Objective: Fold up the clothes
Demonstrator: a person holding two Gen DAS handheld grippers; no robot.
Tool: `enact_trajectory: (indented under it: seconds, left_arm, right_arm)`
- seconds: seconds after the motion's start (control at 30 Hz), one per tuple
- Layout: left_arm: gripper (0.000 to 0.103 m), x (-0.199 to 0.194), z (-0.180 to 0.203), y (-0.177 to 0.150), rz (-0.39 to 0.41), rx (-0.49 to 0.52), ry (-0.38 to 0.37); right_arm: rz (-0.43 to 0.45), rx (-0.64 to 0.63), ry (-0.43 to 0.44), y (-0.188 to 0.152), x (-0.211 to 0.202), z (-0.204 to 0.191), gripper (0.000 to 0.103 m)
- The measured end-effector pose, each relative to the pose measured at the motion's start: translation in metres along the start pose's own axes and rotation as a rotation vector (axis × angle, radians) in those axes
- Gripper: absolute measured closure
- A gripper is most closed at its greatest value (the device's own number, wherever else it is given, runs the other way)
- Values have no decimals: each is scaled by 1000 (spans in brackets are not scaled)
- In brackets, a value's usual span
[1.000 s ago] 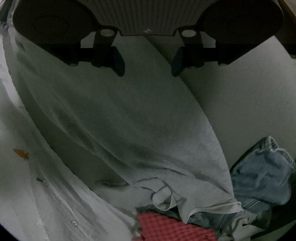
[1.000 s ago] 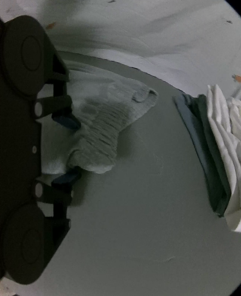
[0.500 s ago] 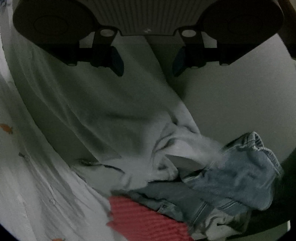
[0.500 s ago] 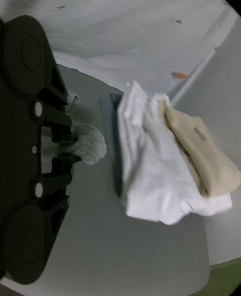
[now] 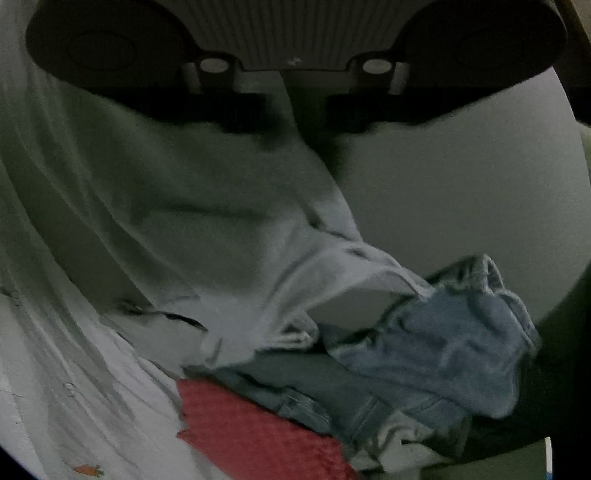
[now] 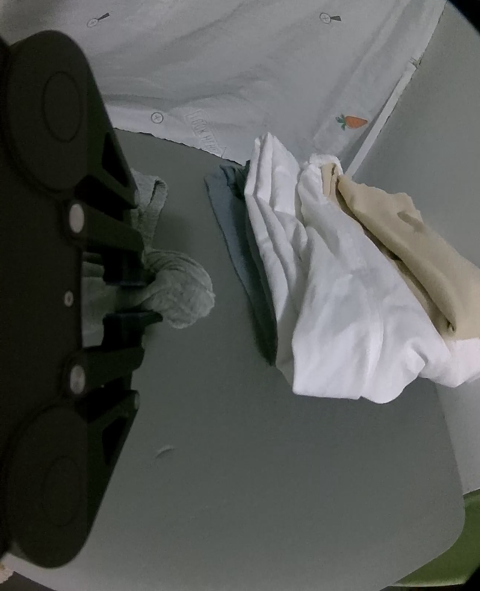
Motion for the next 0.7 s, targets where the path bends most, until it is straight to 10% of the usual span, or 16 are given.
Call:
enact_trajectory:
  seconds: [0.37, 0.57, 0.7]
  left_arm:
    - [103, 6, 79, 80, 94, 110, -168]
    - [103, -23, 214, 196, 313, 178, -356]
    - [103, -114, 278, 269, 542, 264, -490]
  right_arm:
    - [65, -272, 96, 19, -3, -111, 90]
    - [68, -279, 391, 29, -21, -289, 91]
    - [116, -263, 662, 52, -94, -391, 91]
Point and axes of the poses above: each gripper's, at about its wrist camera, not at the fingertips, and x roughly the way its jaws point, z to its right, y to its top, the point moved 9 cm from there along x, roughly the way its jaws point, and after that the axes turned 9 degrees about -y, right-handed, at the moved point
